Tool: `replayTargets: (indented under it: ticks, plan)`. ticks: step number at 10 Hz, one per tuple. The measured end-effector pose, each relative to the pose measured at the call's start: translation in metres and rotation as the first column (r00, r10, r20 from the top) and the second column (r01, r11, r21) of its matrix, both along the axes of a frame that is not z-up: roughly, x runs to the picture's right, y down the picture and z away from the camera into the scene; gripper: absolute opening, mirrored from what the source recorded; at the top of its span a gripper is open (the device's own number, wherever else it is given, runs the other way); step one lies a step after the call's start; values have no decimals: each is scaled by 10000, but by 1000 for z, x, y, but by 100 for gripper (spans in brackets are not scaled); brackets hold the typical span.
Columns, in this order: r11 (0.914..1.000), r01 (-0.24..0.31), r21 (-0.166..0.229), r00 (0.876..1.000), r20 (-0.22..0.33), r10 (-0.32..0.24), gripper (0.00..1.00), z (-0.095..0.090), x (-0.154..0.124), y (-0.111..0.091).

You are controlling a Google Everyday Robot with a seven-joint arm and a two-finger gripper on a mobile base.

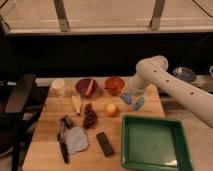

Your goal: Place sponge in table surface

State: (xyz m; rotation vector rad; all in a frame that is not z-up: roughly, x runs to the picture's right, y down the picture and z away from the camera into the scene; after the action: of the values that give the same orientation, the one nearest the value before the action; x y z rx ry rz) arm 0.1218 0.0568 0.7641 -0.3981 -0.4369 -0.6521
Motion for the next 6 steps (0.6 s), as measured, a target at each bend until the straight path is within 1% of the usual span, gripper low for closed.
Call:
replayTargets:
  ticks: [1, 3, 4, 6]
  plan:
    - [9999, 160, -26, 9996, 215, -159, 0, -9, -9, 9]
    - [9978, 670, 1, 9953, 695, -669, 0, -34, -29, 41]
    - [9960, 893, -51, 9923, 870, -886, 0, -44, -37, 57]
    - [9926, 1129, -437, 9883, 1082, -1076, 0, -57, -54, 82]
